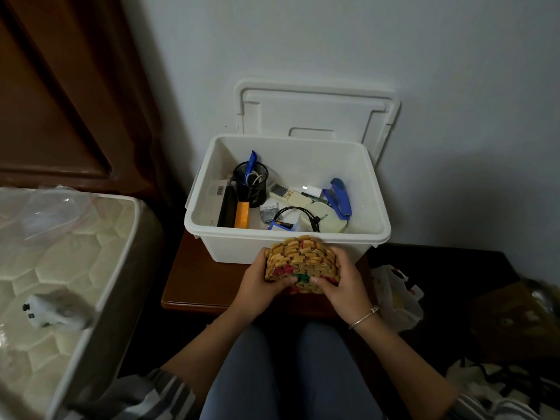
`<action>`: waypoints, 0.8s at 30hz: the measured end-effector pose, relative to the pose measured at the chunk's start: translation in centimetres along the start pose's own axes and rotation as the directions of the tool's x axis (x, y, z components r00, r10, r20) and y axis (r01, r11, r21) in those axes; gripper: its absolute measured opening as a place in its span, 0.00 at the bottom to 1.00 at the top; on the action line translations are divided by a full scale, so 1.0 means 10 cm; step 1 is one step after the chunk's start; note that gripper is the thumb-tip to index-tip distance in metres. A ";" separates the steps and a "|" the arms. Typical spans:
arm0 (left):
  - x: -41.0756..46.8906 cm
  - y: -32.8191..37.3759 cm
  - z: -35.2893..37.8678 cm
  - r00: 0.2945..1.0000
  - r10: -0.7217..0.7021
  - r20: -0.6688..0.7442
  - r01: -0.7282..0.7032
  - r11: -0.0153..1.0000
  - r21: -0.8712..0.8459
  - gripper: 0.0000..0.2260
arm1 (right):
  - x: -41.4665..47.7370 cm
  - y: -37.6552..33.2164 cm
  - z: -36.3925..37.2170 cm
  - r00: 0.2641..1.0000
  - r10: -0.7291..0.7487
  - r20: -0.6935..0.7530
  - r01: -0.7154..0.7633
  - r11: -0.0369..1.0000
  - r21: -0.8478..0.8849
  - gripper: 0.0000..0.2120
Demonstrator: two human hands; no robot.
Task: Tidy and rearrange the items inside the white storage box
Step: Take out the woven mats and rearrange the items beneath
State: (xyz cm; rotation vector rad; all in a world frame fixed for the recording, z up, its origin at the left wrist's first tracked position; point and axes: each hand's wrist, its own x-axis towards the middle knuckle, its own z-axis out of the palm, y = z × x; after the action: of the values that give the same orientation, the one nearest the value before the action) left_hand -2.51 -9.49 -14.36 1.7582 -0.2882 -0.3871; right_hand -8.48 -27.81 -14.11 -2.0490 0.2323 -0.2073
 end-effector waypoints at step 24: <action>0.19 -0.16 0.15 0.986 0.146 0.076 -0.162 0.942 0.292 0.36 | -0.08 0.41 0.23 0.987 0.079 -0.142 -0.075 0.997 0.033 0.43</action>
State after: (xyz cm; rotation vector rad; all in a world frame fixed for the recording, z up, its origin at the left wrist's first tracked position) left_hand -1.44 -11.26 -16.45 2.0060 -0.5429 -0.2883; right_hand -9.05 -27.55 -18.82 -1.9959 0.3948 -0.3084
